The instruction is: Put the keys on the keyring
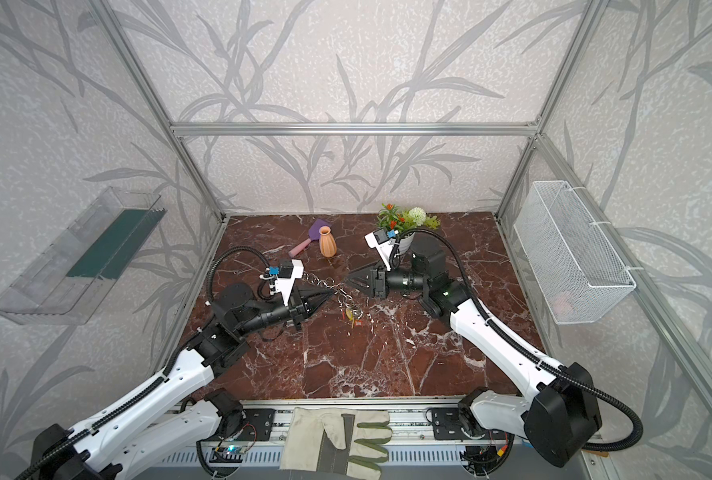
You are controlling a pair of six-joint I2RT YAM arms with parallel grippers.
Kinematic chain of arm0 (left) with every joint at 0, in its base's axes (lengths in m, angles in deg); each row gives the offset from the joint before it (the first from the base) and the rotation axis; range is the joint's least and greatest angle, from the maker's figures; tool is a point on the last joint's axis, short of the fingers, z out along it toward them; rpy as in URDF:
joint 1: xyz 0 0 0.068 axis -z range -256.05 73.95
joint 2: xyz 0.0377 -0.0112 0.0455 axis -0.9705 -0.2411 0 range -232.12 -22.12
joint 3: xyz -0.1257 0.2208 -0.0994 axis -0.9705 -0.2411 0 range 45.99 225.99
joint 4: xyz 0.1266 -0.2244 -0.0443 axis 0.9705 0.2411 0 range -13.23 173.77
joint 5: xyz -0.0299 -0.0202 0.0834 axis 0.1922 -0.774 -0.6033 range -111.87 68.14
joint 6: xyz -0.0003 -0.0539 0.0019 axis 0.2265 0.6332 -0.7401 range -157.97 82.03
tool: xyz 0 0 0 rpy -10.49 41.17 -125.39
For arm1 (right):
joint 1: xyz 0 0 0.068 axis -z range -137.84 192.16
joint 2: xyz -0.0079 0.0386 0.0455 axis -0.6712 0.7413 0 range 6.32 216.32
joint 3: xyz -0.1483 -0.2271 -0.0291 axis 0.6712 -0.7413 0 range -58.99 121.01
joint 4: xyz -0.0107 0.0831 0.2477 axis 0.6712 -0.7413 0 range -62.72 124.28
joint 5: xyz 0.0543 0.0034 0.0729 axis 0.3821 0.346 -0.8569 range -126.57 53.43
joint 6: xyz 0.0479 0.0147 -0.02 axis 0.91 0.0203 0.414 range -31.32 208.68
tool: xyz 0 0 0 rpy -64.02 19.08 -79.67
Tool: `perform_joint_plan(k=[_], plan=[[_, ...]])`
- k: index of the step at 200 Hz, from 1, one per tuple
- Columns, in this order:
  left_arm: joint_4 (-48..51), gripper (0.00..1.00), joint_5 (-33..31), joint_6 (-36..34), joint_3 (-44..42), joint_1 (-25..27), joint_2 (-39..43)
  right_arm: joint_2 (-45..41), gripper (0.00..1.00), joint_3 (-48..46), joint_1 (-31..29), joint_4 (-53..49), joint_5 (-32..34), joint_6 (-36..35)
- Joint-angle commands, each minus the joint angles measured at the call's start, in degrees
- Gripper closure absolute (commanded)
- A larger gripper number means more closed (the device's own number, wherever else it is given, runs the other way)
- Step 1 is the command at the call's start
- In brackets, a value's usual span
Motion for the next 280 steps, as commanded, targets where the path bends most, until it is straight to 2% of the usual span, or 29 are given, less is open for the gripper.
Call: perform_joint_plan(k=[1,16,60,102,137,194,243,280], plan=[[-16.3,1.0,-3.6,-3.6,-1.5,1.4,-1.5,0.1,0.59,-0.3,1.1,5.7,-1.2,3.0],[-22.2,1.0,-5.5,-4.7,-3.4,2.4,-3.7,1.4,0.59,0.1,1.4,6.5,-1.3,3.5],[-35.0,1.0,-4.3,-5.8,-5.4,3.0,-10.7,3.2,0.61,0.0,2.3,8.3,-3.8,5.4],[-40.9,1.0,-4.9,-5.0,-5.9,3.0,-15.0,1.0,0.61,-1.6,2.5,6.3,-4.1,4.2],[-41.4,1.0,-4.8,-5.2,-6.0,3.0,-14.9,0.5,0.65,-3.4,2.7,7.9,-5.2,5.6],[-39.7,1.0,-6.6,-4.6,-5.8,2.9,-14.6,0.1,0.8,-4.7,2.7,10.4,-6.5,7.8],[-39.5,1.0,-7.8,-3.6,-5.9,2.9,-14.3,-1.3,0.82,-5.6,2.8,8.4,-6.1,7.0],[-39.3,1.0,-9.2,-3.8,-6.2,2.8,-14.0,-1.0,0.89,-5.5,2.8,8.7,-6.1,6.9]])
